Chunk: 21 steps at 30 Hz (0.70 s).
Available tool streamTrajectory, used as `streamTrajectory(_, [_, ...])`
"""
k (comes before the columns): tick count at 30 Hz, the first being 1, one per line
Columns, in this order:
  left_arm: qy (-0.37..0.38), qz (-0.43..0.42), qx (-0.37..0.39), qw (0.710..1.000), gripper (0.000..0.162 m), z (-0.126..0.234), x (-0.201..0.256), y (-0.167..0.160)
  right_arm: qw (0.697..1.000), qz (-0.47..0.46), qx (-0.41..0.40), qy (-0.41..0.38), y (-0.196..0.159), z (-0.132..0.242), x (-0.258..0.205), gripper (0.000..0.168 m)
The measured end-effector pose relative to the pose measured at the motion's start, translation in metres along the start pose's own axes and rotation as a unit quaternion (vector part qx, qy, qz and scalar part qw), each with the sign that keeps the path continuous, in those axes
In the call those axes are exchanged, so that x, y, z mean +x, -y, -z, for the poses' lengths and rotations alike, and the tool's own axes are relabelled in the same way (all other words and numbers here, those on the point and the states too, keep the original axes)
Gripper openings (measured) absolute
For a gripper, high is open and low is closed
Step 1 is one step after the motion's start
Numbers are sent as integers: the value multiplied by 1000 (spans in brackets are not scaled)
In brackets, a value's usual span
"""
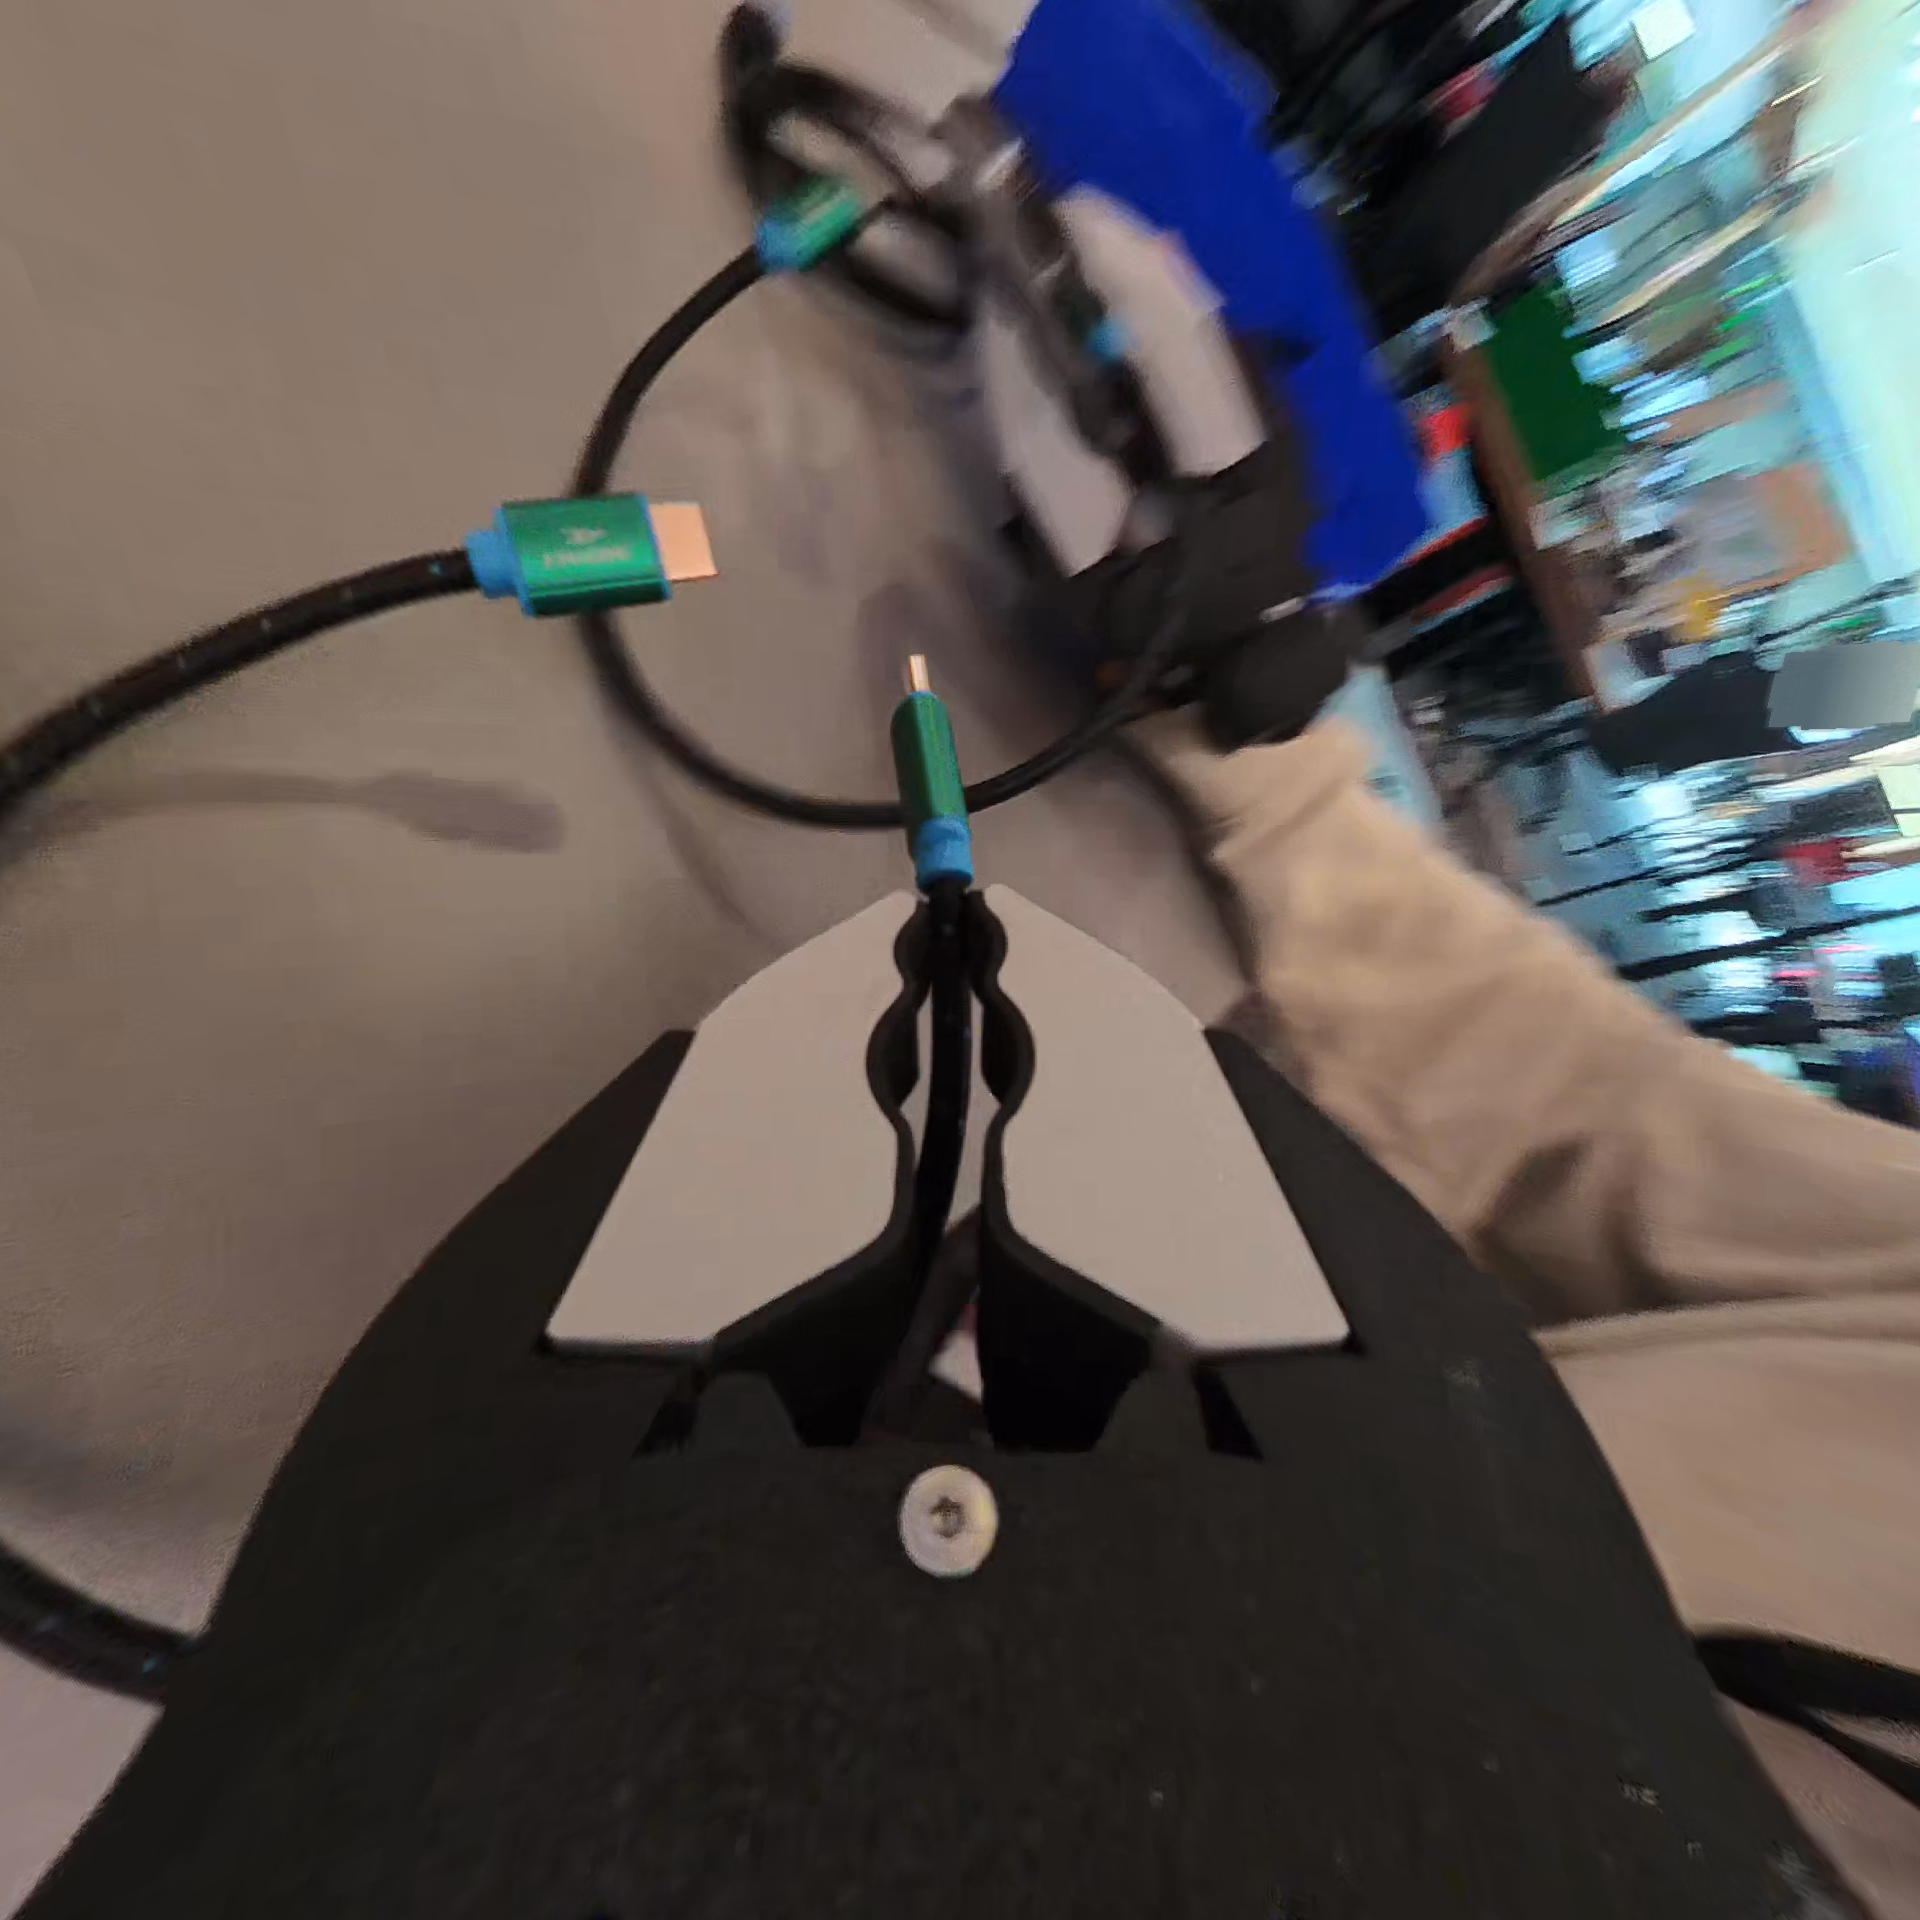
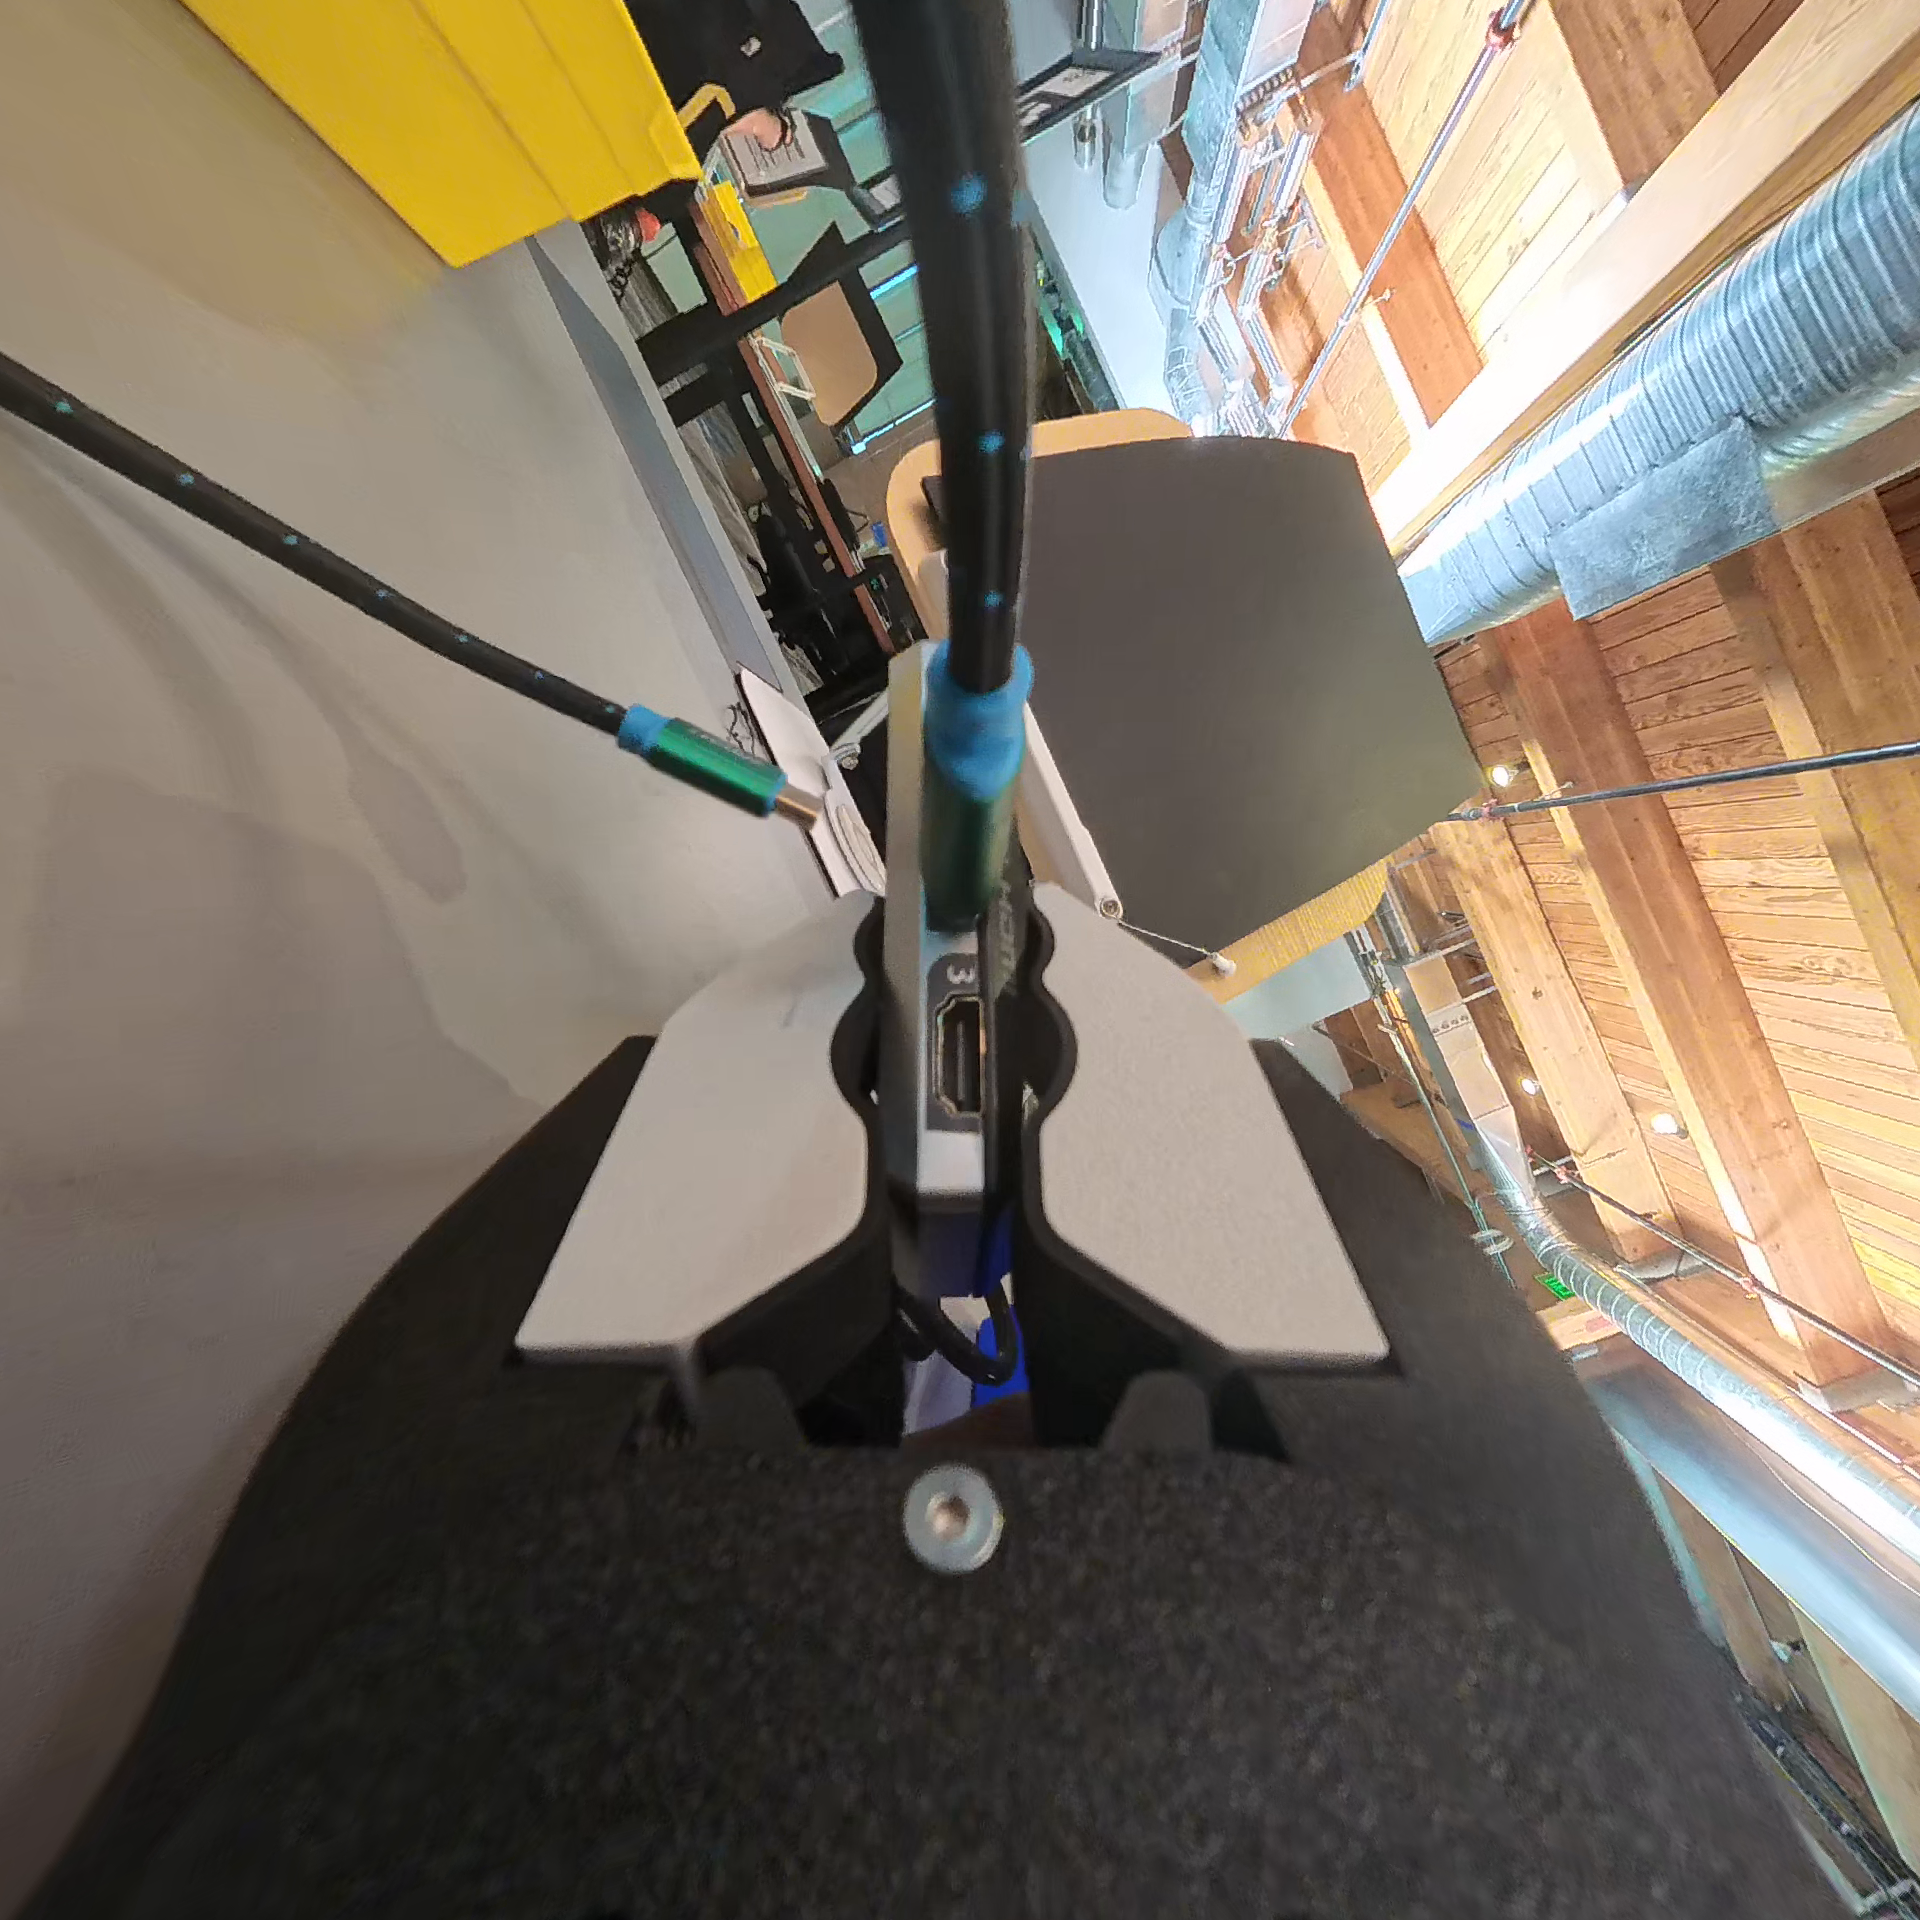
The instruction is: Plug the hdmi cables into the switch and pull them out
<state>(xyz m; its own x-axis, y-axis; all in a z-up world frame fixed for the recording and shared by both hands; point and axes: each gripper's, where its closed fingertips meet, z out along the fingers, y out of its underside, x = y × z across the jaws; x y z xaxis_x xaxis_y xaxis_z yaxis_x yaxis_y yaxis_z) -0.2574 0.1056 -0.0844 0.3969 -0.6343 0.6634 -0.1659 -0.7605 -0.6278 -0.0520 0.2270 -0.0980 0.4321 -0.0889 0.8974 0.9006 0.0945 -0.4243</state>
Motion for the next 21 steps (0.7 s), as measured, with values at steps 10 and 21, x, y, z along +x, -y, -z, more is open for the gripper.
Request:
streamTrajectory(10, [-173,150,-32,973,6,-32,39,76,999,6,34,-13,13,6,3,23])
streamTrajectory(21, [-192,232,-119,946,5,-119,27,76,998,30,43,-41,18,12,8,23])
